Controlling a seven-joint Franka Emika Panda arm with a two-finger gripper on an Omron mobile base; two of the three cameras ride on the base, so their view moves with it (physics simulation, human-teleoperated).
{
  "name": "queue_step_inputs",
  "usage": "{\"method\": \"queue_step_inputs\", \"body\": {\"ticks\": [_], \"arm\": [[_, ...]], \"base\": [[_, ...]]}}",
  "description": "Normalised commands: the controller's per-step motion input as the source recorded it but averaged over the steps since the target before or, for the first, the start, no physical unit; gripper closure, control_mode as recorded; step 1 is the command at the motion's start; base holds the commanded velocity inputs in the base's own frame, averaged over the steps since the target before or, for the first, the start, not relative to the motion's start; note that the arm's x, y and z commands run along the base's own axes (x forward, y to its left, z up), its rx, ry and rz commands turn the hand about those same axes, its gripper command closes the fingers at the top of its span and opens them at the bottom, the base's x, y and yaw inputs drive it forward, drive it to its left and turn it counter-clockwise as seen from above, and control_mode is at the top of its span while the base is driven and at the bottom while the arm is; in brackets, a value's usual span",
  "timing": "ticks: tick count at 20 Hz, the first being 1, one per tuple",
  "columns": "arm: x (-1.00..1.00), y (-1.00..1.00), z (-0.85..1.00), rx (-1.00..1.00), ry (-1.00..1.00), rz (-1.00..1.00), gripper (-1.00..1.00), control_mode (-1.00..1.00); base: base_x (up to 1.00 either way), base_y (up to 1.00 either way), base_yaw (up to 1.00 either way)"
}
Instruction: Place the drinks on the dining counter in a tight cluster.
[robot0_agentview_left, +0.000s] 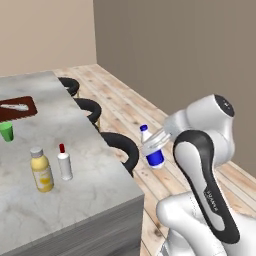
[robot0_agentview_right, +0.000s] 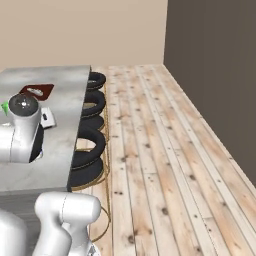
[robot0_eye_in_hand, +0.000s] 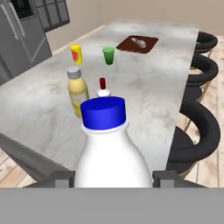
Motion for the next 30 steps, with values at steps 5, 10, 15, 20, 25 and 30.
{"method": "queue_step_inputs", "body": {"ticks": [5, 10, 15, 20, 25, 30], "arm": [[0.95, 0.16, -0.08, 0.06, 0.0, 0.27, 1.0, -1.0], [0.74, 0.7, -0.15, 0.2, 0.0, 0.32, 1.0, -1.0], [0.41, 0.37, -0.26, 0.13, 0.14, 0.23, 1.0, -1.0], [0.18, 0.12, -0.56, 0.02, 0.2, 0.12, 1.0, -1.0], [0.25, 0.47, -0.78, 0.07, 0.06, 0.16, 1.0, -1.0], [0.38, 0.43, -0.24, 0.09, 0.0, 0.11, 1.0, -1.0]], "base": [[0.0, 0.0, 0.0], [0.0, 0.0, 0.0], [0.0, 0.0, 0.0], [0.0, 0.0, 0.0], [0.0, 0.0, 0.0], [0.0, 0.0, 0.0]]}}
